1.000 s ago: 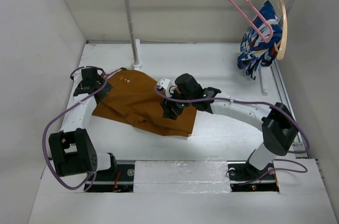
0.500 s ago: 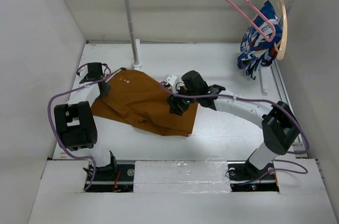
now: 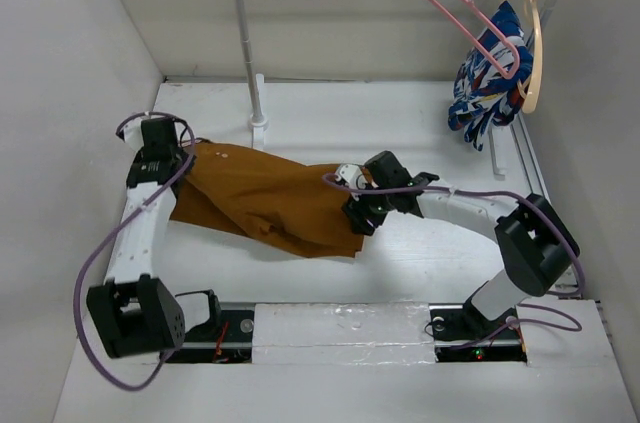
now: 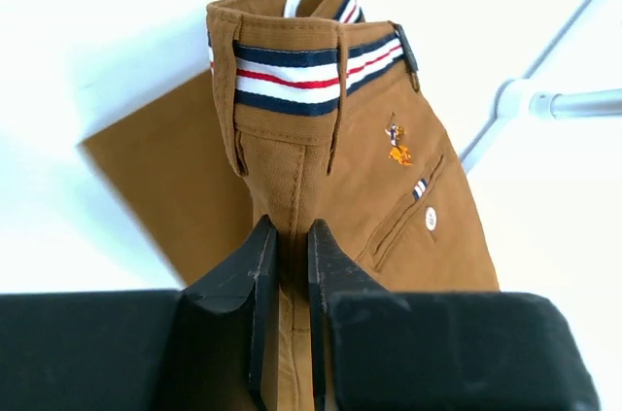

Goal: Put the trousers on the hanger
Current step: Fold the trousers at the center of the board.

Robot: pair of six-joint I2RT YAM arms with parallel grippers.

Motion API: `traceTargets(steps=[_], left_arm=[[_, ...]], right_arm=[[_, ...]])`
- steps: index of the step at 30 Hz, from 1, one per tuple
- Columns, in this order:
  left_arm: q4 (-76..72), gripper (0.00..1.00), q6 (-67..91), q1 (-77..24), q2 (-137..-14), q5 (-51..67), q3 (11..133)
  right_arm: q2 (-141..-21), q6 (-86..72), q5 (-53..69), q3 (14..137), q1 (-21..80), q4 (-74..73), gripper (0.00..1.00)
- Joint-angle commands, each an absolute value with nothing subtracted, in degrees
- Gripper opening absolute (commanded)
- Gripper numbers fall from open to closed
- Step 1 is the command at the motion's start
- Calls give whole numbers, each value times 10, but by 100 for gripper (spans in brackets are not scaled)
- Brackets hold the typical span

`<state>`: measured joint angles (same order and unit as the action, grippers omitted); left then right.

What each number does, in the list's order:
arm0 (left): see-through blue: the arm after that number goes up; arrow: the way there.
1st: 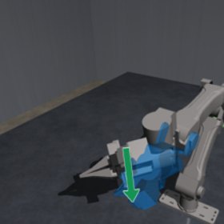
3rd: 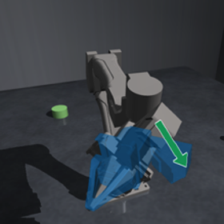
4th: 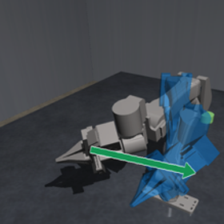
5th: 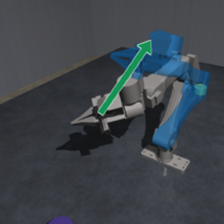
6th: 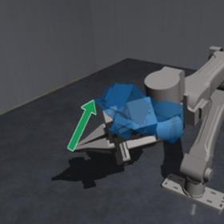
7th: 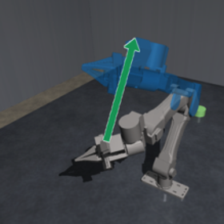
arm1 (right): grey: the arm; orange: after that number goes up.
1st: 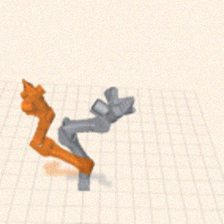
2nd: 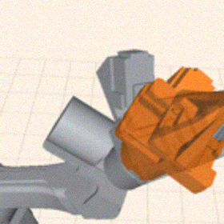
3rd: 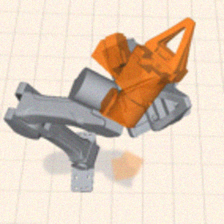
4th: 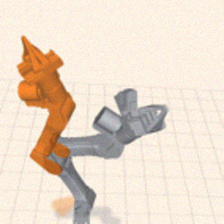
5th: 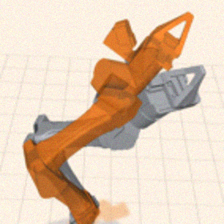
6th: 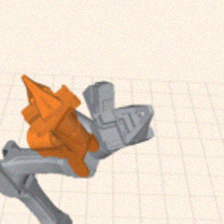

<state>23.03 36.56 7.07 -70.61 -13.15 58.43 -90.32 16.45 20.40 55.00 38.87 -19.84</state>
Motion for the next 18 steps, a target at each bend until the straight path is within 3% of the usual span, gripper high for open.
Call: traceTargets(steps=[1, 10, 11, 15, 16, 18], left_arm=[[304, 0, 374, 72, -658, -197, 549], [331, 0, 466, 72, -658, -264, 431], [331, 5, 471, 83, -666, -257, 439], [309, 53, 450, 167, -685, -172, 440], [305, 69, 438, 178, -679, -164, 444], [282, 79, 415, 178, -643, -162, 469]], right_arm=[[-877, 177, 215, 520, 396, -194, 60], [-890, 184, 207, 486, 372, -187, 61], [-889, 186, 207, 486, 367, -187, 61], [-855, 199, 203, 490, 352, -229, 61], [-846, 206, 204, 493, 345, -239, 61], [-829, 213, 206, 514, 345, -268, 59]])
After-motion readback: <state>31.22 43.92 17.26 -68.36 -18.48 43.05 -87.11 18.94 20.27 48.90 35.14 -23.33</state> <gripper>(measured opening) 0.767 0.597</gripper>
